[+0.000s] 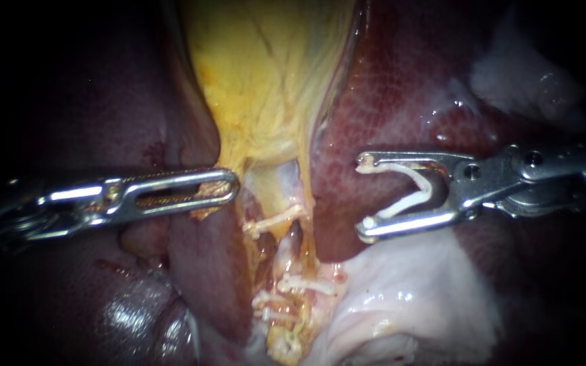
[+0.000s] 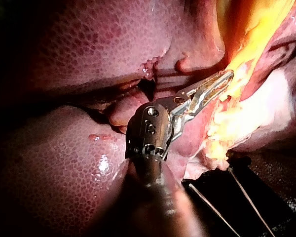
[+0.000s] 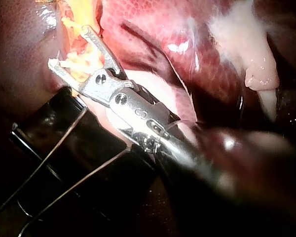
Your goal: Clipping second clip right tube
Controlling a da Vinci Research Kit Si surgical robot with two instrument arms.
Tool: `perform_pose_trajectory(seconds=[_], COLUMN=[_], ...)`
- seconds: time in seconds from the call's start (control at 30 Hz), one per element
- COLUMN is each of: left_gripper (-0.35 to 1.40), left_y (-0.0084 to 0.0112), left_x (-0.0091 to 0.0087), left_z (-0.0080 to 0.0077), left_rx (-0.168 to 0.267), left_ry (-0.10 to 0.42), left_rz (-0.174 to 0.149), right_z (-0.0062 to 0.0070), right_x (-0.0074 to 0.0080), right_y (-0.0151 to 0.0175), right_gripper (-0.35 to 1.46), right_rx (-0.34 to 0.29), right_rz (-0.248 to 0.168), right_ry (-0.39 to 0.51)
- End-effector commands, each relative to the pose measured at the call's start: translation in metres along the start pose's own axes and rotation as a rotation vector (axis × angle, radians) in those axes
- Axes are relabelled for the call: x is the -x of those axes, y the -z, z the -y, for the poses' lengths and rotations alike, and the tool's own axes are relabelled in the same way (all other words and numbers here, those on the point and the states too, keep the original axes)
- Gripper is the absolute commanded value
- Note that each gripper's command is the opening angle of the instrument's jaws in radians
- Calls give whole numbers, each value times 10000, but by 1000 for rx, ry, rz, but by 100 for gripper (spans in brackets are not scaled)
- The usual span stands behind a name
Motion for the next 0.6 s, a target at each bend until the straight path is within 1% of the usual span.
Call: perform_pose_trajectory(seconds=[0.03, 0.2, 0.23, 0.33, 0.43, 0.47, 0.5, 0.6], left_gripper=[-35, -35, -35, -35, -35, -35, -35, -35], left_y=[3, 28, 37, 54, 65, 67, 68, 69], left_x=[3, 24, 30, 41, 48, 48, 49, 48], left_z=[1, 3, 4, 4, 4, 4, 4, 5], left_rx=[-2, -1, -2, 2, 6, 5, 5, 6], left_ry=[7, 2, 6, 3, 1, 2, 3, 3], left_rz=[-3, 19, 28, 47, 55, 57, 57, 58], right_z=[0, 0, 0, 0, 1, 0, 0, -3], right_x=[0, 5, 7, 15, 30, 39, 46, 74], right_y=[0, -2, -3, -8, -19, -25, -30, -48], right_gripper=[60, 60, 60, 60, 60, 60, 60, 60], right_rx=[0, -6, -12, -19, -24, -27, -30, -41], right_rz=[0, 0, -1, 0, 23, 37, 44, 70], right_ry=[0, 3, 10, -2, -20, -36, -37, -77])
